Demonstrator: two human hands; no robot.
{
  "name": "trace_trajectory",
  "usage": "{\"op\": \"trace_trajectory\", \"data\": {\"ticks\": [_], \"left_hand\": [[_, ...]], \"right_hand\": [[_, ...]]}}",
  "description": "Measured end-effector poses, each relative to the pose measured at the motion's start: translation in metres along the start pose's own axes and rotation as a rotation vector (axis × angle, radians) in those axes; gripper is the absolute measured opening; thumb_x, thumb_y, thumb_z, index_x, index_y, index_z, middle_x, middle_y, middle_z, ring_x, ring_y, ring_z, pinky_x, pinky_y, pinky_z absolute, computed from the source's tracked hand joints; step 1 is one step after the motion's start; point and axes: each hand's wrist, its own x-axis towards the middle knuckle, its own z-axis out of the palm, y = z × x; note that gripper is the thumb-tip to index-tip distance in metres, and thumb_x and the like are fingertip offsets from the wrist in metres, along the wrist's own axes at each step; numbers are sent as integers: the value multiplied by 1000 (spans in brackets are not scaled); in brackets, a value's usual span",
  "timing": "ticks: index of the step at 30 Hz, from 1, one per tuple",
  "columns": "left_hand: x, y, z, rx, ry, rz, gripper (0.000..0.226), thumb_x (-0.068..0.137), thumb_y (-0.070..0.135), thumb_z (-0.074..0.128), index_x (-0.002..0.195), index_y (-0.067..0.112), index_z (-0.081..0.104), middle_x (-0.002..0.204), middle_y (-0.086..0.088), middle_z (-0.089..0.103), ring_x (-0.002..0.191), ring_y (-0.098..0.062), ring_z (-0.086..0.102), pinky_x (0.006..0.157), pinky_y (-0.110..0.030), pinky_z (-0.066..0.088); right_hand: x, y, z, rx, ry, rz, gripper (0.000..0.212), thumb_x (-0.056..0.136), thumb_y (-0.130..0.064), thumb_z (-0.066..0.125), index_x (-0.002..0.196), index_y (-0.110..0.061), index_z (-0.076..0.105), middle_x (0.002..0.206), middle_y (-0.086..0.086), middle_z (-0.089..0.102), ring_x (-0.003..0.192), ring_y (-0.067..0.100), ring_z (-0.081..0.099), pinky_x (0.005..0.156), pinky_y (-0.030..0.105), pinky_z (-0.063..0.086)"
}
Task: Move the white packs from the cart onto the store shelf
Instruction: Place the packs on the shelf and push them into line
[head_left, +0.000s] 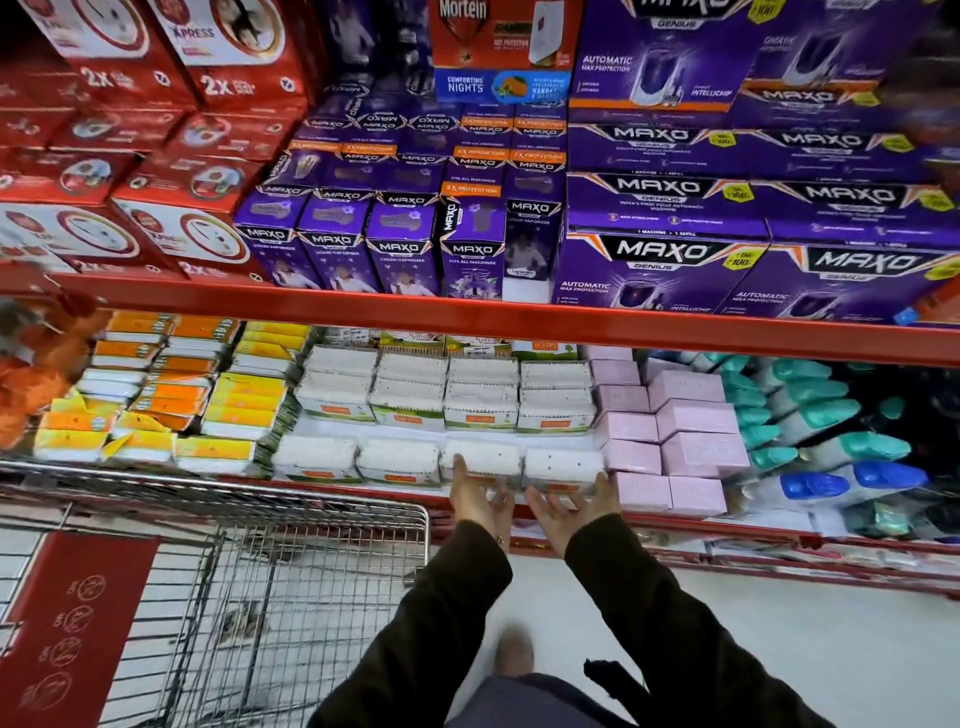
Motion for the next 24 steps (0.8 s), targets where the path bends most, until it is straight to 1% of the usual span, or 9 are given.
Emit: {"op": "trace_trajectory", "data": {"ticks": [2,5,8,11,14,18,20,22,24], "left_hand": [[0,5,9,-19,10,12,63,99,49,45,153,21,27,155,-11,34,125,-30,49,114,-43,40],[1,13,19,-36,22,32,62,100,49,45,152,23,26,153,-11,34,114,-29,50,114,-40,41],[3,18,26,-48,31,28,65,98,51,46,153,22,24,155,-13,31,109,-30,49,113,-39,42],[9,21,32,-9,26,47,68,99,52,44,154,21,21,157,-14,30,115,-31,49,114,-42,40],[18,24,34,35,-9,29,72,96,56,45,154,20,21,157,-14,32,134,-34,45,118,-44,35],[18,26,31,44,-33,37,73,95,59,45,153,21,23,156,-15,32,139,-35,40,119,-46,32],[17,24,25,25,-24,23,79,93,62,45,155,21,17,159,-16,26,143,-37,34,120,-48,29],[16,20,10,-37,-15,-36,90,89,67,47,157,23,8,163,-15,17,147,-37,26,121,-48,26],[18,17,-12,-80,34,-44,93,88,70,46,157,20,10,163,-16,18,148,-34,25,122,-46,24]], "right_hand": [[7,-2,6,-15,11,-1,66,96,-51,51,148,-15,35,149,22,41,133,43,45,107,50,41],[17,-7,13,-52,6,-8,55,95,-43,56,140,-12,43,142,26,47,128,44,50,104,52,46],[16,-15,25,-87,-11,-11,44,98,-37,55,130,-9,44,133,25,49,121,44,53,107,51,46],[22,-22,36,-156,-14,-45,38,100,-32,52,128,-7,46,123,22,53,119,43,53,105,51,47],[26,-25,39,-222,-14,-60,40,102,-27,50,136,-6,48,118,23,61,119,41,57,94,51,54],[25,-24,37,-158,-18,-33,55,97,-40,56,139,-8,43,137,25,51,124,44,53,105,52,47],[21,-18,36,-106,-21,-7,65,94,-45,58,142,-8,36,146,26,41,129,45,48,109,52,43],[18,-6,37,-76,-28,48,72,94,-46,57,148,-7,28,152,27,32,135,46,41,114,50,38],[15,10,41,-71,-61,114,76,95,-43,56,151,-4,22,154,28,28,137,46,38,116,49,35]]}}
